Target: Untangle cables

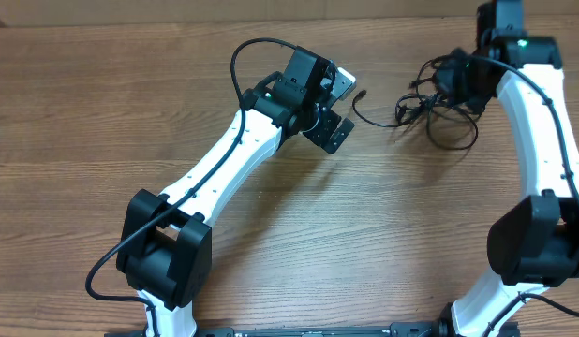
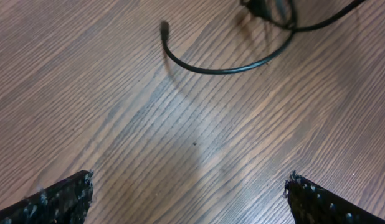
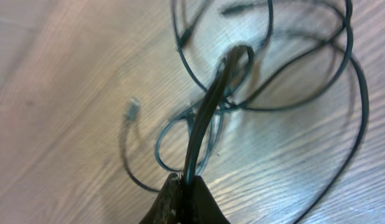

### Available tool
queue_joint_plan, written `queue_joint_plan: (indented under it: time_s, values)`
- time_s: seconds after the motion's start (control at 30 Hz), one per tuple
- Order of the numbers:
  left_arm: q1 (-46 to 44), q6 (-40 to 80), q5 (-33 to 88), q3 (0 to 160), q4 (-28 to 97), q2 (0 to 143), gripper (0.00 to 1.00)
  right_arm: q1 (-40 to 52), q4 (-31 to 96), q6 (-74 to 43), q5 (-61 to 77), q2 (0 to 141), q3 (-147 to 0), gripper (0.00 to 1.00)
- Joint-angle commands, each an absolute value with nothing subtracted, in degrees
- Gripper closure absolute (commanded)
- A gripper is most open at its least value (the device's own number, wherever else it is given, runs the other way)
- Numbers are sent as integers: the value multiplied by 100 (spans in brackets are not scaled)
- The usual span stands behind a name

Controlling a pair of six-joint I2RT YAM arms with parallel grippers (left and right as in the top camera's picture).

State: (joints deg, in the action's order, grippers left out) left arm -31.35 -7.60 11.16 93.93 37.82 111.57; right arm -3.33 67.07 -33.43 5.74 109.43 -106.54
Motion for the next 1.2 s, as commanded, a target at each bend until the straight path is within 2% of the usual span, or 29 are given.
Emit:
queue_joint_plan:
  time_s: [0.0, 0.2, 0.37, 0.63, 1.0, 1.17]
  values:
    - [-3120, -773, 1321, 9498, 3865, 11220, 0, -322, 6901, -3050, 569, 10661, -11277, 96]
    - [-3120, -1087, 2888, 9498, 3854, 11218, 0, -322, 7397, -2945, 567, 10661, -11911, 96]
    - [-3120, -1092, 4386, 9500, 3256, 11218, 0, -322, 7642, -2945, 569, 10661, -12105, 96]
    - [-3183, -666, 5559, 9502, 2106, 11216, 0, -322, 7647, -2943, 753, 10661, -12125, 96]
    - [-3863, -469, 5824, 9502, 1577, 11216, 1, -331, 7347, -2943, 1039, 10661, -12127, 96]
    - [-3872, -471, 5164, 9502, 1732, 11216, 0, -399, 7382, -2871, 1184, 10661, -12182, 96]
